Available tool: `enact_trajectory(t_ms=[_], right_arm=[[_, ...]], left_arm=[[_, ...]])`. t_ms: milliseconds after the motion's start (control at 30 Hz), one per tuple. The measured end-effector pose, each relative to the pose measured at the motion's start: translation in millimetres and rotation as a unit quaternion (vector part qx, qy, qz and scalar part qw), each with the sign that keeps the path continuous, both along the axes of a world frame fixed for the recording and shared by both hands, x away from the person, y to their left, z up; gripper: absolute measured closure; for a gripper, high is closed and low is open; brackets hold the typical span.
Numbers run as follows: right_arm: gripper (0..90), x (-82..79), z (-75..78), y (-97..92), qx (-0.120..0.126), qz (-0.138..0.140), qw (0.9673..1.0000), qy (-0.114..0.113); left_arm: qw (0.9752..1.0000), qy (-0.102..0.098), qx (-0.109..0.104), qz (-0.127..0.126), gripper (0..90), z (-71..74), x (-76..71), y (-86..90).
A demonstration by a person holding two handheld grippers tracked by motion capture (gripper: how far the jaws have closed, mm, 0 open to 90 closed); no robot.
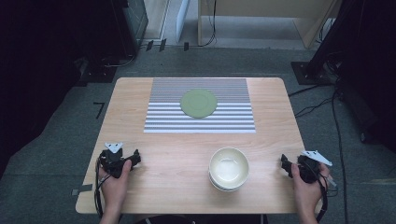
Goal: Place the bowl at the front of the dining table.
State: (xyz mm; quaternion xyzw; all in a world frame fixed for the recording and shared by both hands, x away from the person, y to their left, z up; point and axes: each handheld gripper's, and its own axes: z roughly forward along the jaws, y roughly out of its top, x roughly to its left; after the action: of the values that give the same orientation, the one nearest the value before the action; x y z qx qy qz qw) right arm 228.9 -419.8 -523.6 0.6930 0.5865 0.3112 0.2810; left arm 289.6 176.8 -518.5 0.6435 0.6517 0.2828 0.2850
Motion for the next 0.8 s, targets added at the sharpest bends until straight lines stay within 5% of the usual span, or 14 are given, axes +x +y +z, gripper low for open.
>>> enact_trajectory(t_ms=[367,800], right_arm=[[27.5,-2.2,10.2,-1.2,0.014,-0.009,0.9998,-0.015],[27.4,-6.9,39.6,12.4,0.02,0.021,0.9984,-0.049]], left_arm=[[1.0,0.0,0.002,0.0,12.6,-0.1,0.2,-0.4],[1.0,0.0,0.002,-0.001,12.7,-0.2,0.2,-0.5]])
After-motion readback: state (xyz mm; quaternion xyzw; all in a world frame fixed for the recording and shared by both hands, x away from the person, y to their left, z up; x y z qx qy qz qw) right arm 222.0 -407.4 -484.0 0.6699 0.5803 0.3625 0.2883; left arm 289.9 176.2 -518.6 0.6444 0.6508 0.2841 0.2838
